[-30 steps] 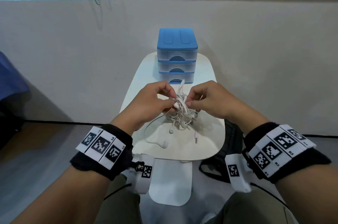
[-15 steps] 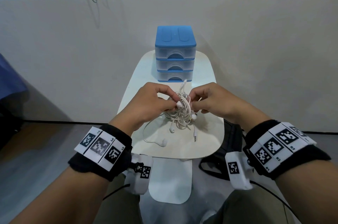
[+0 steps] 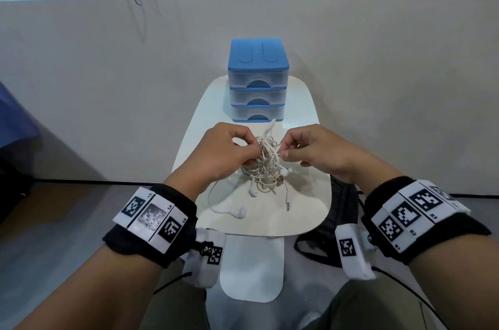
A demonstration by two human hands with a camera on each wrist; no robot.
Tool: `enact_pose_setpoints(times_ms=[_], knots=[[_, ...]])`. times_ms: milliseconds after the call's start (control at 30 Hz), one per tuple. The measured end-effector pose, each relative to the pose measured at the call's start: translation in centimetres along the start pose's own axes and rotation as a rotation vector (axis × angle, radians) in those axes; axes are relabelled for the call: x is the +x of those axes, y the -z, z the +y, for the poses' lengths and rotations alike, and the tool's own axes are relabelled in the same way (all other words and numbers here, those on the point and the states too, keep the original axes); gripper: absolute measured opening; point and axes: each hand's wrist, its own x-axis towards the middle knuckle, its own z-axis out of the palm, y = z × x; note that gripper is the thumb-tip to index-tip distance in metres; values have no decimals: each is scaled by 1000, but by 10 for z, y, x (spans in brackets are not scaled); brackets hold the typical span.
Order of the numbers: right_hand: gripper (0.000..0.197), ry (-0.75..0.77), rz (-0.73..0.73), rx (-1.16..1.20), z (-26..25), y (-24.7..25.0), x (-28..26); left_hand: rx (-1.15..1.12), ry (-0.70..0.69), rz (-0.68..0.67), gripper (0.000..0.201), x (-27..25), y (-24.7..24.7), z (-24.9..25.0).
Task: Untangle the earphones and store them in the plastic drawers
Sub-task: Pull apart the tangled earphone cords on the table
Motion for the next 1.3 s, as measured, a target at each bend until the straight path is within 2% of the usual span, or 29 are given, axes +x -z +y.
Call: enact_pose_setpoints(times_ms=[367,500,600,667,767,900,1100,1200,1300], knots=[[21,55,66,-11,4,-6,3,45,-40,45,16,6,-3,-3],[7,18,106,-20,8,-6,5,-58,-15,26,12,7,-1,1],[7,-10,122,-4,8,-5,4,79,-57,-8,12,9,2,2],[11,-22,108,-17,7,-4,4,218,-98,-57,18,10,2,3],[18,-31,58,-31,5,-2,2,302,-91,-124,36,10,-1,4],[9,-8,-33,-79,3,2,-2,342,-115,-134,18,11,-4,5],[3,10,-114,-81,3,4,-6,342,-113,-178,19,7,-3,5],[6,21,-113,-84,2,2,-7,305,-84,-185,8,6,-2,9],[3,30,-123,-76,2,1,-8,264,-39,-150,27,7,-3,8]])
